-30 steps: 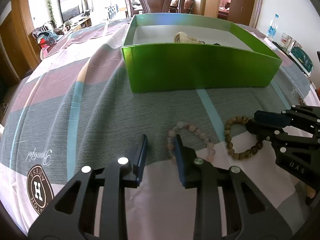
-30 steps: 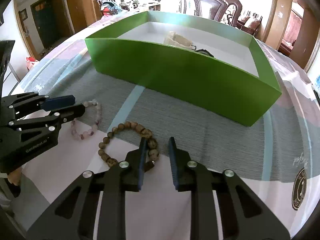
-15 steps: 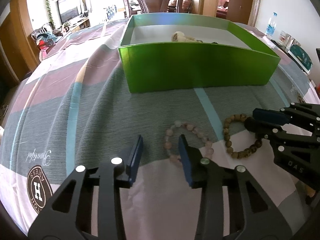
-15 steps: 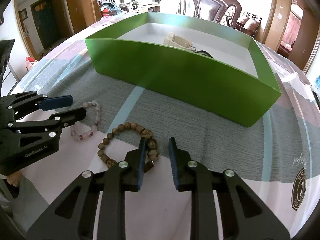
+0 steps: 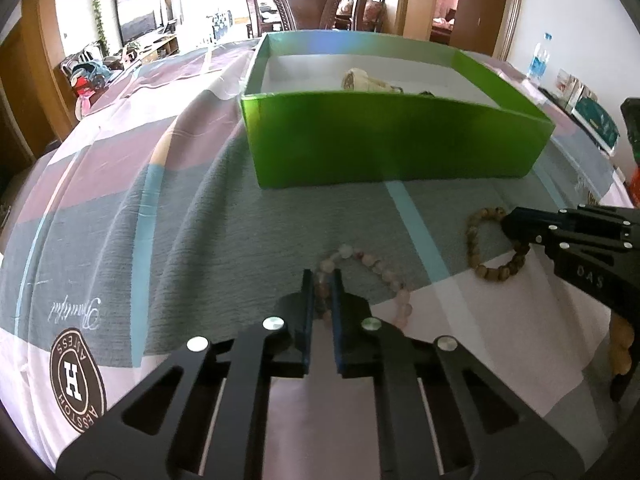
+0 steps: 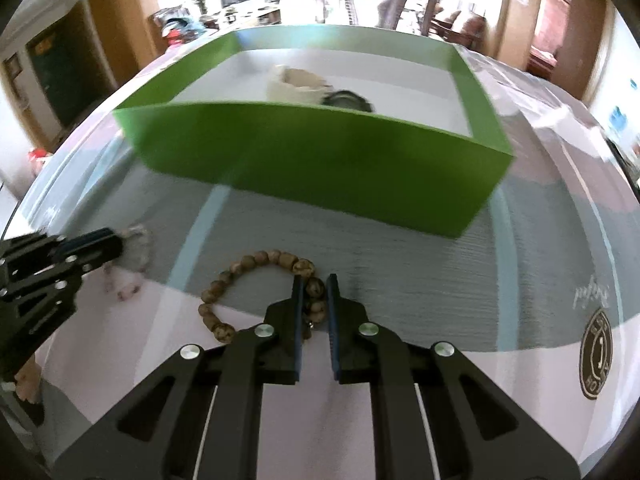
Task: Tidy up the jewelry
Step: 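Close the left tool on the pink bead bracelet while the right tool closes on the wooden bracelet, then hold both bead bracelets gripped in the closed tools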
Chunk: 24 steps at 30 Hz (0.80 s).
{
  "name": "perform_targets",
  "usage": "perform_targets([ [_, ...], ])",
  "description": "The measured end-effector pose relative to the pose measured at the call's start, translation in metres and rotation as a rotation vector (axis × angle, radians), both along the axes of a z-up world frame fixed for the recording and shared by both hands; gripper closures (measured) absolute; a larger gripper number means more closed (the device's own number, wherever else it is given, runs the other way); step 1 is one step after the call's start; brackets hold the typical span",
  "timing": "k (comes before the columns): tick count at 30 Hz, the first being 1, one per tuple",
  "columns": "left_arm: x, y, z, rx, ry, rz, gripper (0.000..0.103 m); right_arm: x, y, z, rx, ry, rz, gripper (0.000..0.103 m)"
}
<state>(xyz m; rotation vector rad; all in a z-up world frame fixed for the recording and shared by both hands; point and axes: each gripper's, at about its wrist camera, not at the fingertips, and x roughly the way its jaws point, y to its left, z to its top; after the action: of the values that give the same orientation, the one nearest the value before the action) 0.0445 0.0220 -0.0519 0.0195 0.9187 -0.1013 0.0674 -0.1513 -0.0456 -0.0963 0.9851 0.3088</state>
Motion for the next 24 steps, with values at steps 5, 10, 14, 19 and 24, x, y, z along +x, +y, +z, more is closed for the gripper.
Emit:
perform_targets([
  [5, -0.0011, 0.0007, 0.0029, -0.011, -0.009, -0.003, 0.094, 0.0004, -0.004, 0.0035, 0.006, -0.015, -0.012, 0.092],
  [10, -0.0002, -0.0006, 0.001, -0.005, 0.002, -0.007, 0.094, -0.0004, -0.0012, -0.0016, -0.007, -0.001, 0.002, 0.092],
  [14, 0.0006, -0.0009, -0.0009, 0.003, 0.009, -0.006, 0.088, -0.0016, -0.0008, -0.001, -0.015, -0.007, 0.011, 0.092],
  [19, 0.0011, 0.0006, -0.0018, 0.004, 0.012, -0.002, 0.083, -0.0011, -0.0003, -0.0013, -0.02, -0.01, 0.013, 0.092],
  [24, 0.0012, 0.0011, -0.0029, 0.007, 0.012, -0.004, 0.082, -0.002, 0.0002, -0.0022, -0.028, -0.016, 0.018, 0.092],
])
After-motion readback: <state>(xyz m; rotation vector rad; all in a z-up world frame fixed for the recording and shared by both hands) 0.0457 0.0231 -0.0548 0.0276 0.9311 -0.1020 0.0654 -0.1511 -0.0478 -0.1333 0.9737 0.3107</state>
